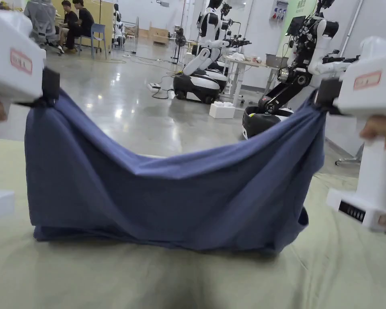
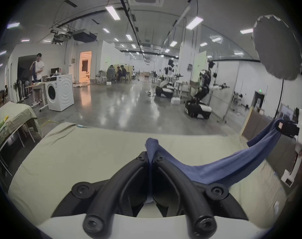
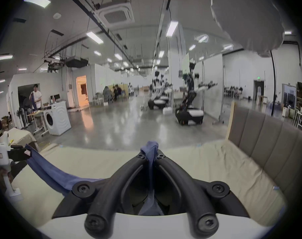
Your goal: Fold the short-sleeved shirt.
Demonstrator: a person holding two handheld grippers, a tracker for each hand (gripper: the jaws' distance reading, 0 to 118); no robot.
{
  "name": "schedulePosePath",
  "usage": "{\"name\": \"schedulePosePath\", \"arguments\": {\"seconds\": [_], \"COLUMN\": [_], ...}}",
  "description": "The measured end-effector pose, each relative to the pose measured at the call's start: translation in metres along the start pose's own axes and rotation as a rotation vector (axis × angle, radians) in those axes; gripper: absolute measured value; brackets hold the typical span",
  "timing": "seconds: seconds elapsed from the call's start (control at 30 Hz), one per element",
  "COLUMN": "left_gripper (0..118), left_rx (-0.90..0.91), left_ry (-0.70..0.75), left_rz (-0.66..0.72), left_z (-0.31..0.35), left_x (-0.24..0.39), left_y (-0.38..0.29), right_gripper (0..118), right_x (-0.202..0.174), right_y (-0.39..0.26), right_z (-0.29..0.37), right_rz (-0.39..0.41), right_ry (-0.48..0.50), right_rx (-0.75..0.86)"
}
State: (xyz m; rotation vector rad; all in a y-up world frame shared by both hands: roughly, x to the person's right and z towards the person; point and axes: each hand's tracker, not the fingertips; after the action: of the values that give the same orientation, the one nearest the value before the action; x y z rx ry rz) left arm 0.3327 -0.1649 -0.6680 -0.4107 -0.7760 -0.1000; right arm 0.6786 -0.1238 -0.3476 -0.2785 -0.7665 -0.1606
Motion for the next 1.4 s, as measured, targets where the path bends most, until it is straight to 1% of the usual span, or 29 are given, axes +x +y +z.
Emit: {"name": "schedulePosePath", "arguments": {"seconds": [0.07,0.13,0.17,0.3,0.33,0.4,0.47,0.53,0.57,0.6,0.73,0.87,0.97,1.0,1.07,1.1,1.17,1.23,1.33,1.4], "left_gripper": [4,4,4,4,4,4,4,4,4,4,4,4,4,4,4,4,4,4,4,4], "left_rx": [-0.051,-0.131,-0.142,-0.167,-0.169,-0.171,-0.2,-0.215,-0.224,-0.233,-0.247,-0.215,-0.178,-0.173,-0.167,-0.177,-0.208,-0.275,-0.319,-0.352], "left_ry": [-0.004,-0.018,-0.018,-0.025,-0.016,-0.008,-0.01,-0.003,0.001,-0.003,-0.013,-0.013,-0.002,0.005,0.024,0.033,0.05,0.072,0.098,0.089], "left_rz": [-0.03,-0.008,0.007,0.063,0.056,0.058,0.077,0.08,0.078,0.073,0.048,0.012,-0.007,-0.009,-0.012,-0.003,0.03,0.062,0.057,0.101], "left_z": [0.009,0.014,0.016,0.054,0.066,0.09,0.117,0.142,0.155,0.167,0.219,0.268,0.309,0.321,0.344,0.353,0.368,0.377,0.388,0.396], "left_x": [0.009,0.009,0.005,-0.004,-0.005,-0.006,-0.008,-0.007,-0.008,-0.007,-0.004,-0.006,-0.011,-0.013,-0.018,-0.023,-0.029,-0.033,-0.031,-0.031], "left_y": [-0.03,-0.061,-0.073,-0.123,-0.133,-0.153,-0.174,-0.193,-0.202,-0.209,-0.235,-0.244,-0.253,-0.258,-0.27,-0.278,-0.297,-0.32,-0.347,-0.361], "right_gripper": [6,6,6,6,6,6,6,6,6,6,6,6,6,6,6,6,6,6,6,6], "right_x": [0.006,0.016,0.019,0.026,0.028,0.029,0.031,0.035,0.037,0.036,0.028,0.026,0.03,0.033,0.041,0.045,0.051,0.054,0.055,0.057], "right_y": [-0.032,-0.065,-0.078,-0.136,-0.147,-0.169,-0.192,-0.212,-0.221,-0.229,-0.255,-0.271,-0.281,-0.285,-0.294,-0.3,-0.314,-0.328,-0.347,-0.357], "right_z": [0.005,0.013,0.019,0.074,0.09,0.12,0.15,0.175,0.188,0.2,0.255,0.31,0.346,0.355,0.373,0.381,0.395,0.407,0.426,0.435], "right_rz": [-0.005,-0.007,-0.002,0.035,0.05,0.056,0.043,-0.024,-0.042,-0.046,-0.011,-0.026,0.006,0.005,-0.026,-0.055,-0.083,-0.088,-0.104,-0.115], "right_ry": [-0.008,0.019,0.027,0.08,0.112,0.107,0.082,0.077,0.095,0.105,0.088,0.105,0.062,0.05,0.029,0.022,0.005,-0.037,-0.049,-0.057], "right_rx": [-0.063,-0.138,-0.166,-0.216,-0.245,-0.256,-0.266,-0.288,-0.303,-0.312,-0.311,-0.29,-0.268,-0.263,-0.269,-0.282,-0.307,-0.355,-0.388,-0.422]}}
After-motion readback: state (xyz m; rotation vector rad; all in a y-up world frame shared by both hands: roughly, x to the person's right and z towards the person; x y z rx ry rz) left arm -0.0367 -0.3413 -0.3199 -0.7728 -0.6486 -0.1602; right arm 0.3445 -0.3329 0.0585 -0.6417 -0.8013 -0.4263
